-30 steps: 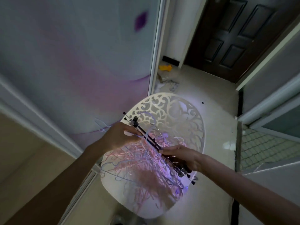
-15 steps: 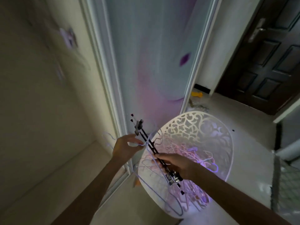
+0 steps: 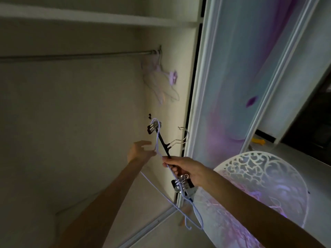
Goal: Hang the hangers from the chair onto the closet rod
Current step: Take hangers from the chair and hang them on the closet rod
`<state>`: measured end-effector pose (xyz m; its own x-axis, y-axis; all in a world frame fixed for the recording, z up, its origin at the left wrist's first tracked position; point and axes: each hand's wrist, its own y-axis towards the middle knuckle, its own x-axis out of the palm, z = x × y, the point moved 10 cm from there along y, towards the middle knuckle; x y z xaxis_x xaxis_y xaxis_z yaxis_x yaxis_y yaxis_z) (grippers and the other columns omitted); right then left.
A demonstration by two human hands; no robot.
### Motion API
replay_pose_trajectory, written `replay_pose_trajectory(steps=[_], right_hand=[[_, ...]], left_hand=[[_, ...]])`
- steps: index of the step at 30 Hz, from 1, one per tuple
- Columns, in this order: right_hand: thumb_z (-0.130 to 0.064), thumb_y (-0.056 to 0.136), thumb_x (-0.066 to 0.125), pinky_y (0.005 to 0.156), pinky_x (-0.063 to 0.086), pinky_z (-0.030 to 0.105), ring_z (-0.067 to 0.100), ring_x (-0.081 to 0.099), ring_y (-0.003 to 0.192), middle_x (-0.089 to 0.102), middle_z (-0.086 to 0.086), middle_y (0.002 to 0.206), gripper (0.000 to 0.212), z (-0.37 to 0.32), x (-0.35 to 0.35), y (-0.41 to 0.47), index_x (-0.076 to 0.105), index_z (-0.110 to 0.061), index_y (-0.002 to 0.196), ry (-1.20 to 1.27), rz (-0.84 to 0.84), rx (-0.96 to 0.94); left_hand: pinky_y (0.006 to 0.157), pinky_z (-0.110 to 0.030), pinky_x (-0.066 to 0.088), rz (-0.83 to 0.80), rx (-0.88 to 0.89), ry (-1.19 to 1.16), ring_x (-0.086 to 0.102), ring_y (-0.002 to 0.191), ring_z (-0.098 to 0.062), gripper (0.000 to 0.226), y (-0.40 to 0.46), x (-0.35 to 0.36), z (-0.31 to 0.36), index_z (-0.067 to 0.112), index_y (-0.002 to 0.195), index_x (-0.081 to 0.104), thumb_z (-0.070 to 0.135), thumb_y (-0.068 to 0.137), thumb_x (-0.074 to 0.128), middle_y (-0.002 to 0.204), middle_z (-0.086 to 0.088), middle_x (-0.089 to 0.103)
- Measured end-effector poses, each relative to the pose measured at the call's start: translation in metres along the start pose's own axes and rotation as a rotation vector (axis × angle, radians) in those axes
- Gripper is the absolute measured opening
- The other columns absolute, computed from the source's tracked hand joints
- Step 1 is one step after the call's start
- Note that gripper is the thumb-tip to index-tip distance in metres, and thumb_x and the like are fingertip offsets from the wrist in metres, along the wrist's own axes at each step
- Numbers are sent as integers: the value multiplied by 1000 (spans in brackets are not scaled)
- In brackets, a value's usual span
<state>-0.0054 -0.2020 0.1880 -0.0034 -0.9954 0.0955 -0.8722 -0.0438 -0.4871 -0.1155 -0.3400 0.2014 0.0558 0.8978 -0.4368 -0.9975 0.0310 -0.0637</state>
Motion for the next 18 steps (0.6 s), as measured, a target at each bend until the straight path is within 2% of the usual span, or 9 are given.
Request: replay_pose_trajectory(steps=[2,4,5,7,9,11,14,16,18], right_hand=[[-22,84,69,43,38,10,-2,44,42,66,-5,73,17,-21,19,4,70,-8,93,-3,-12,-41],[-22,83,69,43,38,10,-2,44,43,67,-3,82,19,-45,37,8,70,-9,97,-59,-29,-100],[-22,83,69,43,37,10,-2,44,42,67,-2,83,18,-56,45,11,70,-10,96,-89,-39,-129],[-25,83,70,43,37,10,-2,44,43,65,-1,82,16,-77,58,21,71,-12,92,-135,-62,-175],[-27,82,71,44,37,11,0,45,45,64,-3,78,15,-95,66,31,72,-13,86,-153,-84,-209],[-25,82,71,44,39,12,1,45,45,65,-2,77,15,-112,66,46,72,-11,85,-169,-84,-222],[-21,83,70,44,41,13,4,45,46,63,0,71,15,-134,64,66,70,-6,82,-163,-96,-223],[-21,85,66,45,42,14,5,44,45,63,-1,67,16,-149,62,81,68,-5,80,-148,-131,-206],[-16,90,60,45,42,15,6,46,43,65,-2,57,17,-164,56,99,67,-2,87,-124,-148,-189]], left_hand=[[85,-32,48,61,-100,-88,59,101,-28,61,-2,-29,-2,9,123,54,5,68,79,120,-8,53],[67,-31,48,-26,-197,-192,57,76,-20,44,-7,-40,1,9,123,50,7,82,67,93,-6,58],[64,-27,44,-123,-235,-200,54,70,-14,31,-11,-39,8,11,120,53,9,89,58,83,-2,57],[73,-27,43,-202,-240,-212,56,74,-11,22,-10,-47,24,17,112,57,10,93,48,83,1,60],[80,-29,40,-174,-203,-246,56,74,-8,21,3,-60,40,19,107,57,10,93,45,82,5,61],[80,-29,39,-132,-197,-316,57,73,-8,14,20,-69,52,17,95,56,13,94,43,80,6,62],[71,-26,41,-95,-183,-376,58,70,-9,18,47,-73,66,17,77,52,15,94,44,80,5,62],[67,-24,41,-48,-128,-354,57,69,-9,16,66,-77,81,14,78,55,13,93,49,79,3,60],[64,-23,43,-19,-82,-330,56,68,-9,6,89,-78,94,12,88,60,9,90,55,75,0,59]])
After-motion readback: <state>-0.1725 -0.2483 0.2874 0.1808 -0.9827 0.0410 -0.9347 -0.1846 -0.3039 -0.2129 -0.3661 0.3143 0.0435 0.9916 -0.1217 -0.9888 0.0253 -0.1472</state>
